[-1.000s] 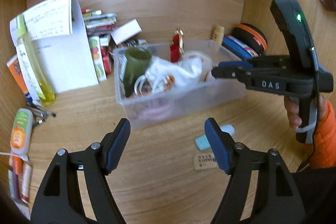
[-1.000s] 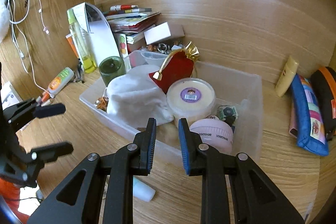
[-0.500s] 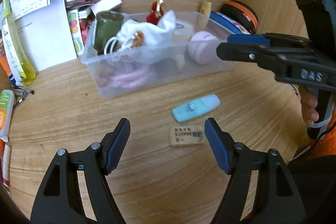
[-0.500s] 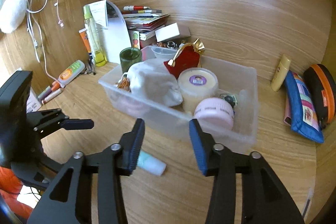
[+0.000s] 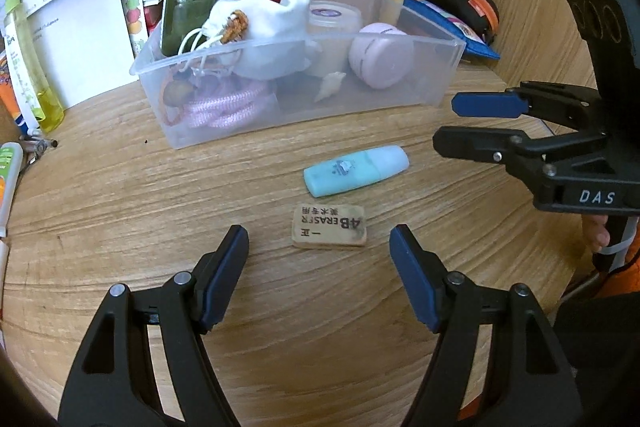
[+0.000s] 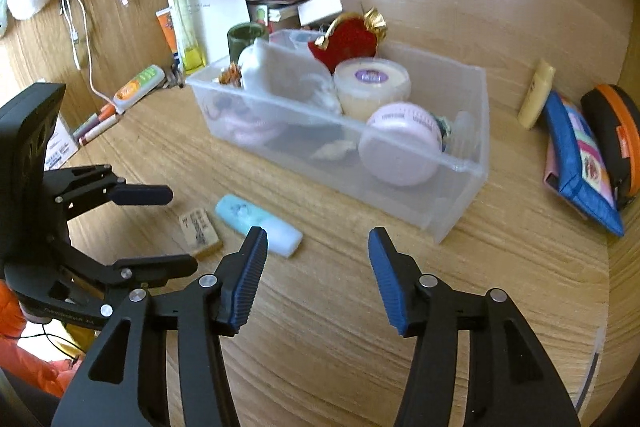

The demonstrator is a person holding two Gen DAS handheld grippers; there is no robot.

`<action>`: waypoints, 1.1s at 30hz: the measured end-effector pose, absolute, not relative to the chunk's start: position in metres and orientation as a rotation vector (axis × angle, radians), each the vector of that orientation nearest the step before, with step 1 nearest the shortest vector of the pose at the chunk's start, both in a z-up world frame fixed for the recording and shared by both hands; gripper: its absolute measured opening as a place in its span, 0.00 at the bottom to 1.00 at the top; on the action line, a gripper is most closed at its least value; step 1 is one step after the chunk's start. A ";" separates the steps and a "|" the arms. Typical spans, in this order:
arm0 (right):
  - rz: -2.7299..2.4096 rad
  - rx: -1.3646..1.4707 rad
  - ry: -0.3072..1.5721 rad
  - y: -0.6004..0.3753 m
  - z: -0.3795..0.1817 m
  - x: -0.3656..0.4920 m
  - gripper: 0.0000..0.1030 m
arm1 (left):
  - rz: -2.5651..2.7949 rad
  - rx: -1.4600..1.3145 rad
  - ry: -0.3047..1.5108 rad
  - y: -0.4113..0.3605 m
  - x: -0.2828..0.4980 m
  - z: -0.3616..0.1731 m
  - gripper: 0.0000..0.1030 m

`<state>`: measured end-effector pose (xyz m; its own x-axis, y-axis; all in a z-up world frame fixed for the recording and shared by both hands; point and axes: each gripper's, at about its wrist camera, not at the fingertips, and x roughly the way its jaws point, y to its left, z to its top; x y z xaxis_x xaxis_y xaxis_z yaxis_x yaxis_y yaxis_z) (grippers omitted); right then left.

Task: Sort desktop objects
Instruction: 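Move the left gripper to the AB eraser while the right gripper approaches the light-blue tube, then grasp the eraser with the left gripper while the right gripper grasps the light-blue tube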

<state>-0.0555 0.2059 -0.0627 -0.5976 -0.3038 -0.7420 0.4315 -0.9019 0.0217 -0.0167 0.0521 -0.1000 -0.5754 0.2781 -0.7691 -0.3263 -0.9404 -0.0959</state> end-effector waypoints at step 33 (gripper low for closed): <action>-2.289 1.194 0.390 0.136 -0.100 -0.088 0.31 | 2.643 -1.179 -0.093 0.004 -0.024 -0.097 0.38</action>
<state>-0.0882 0.1357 -0.0996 -0.4730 -0.3162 -0.8224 0.5706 -0.8211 -0.0125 -0.0240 0.0037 -0.0971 -0.6433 0.2476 -0.7245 -0.1962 -0.9680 -0.1565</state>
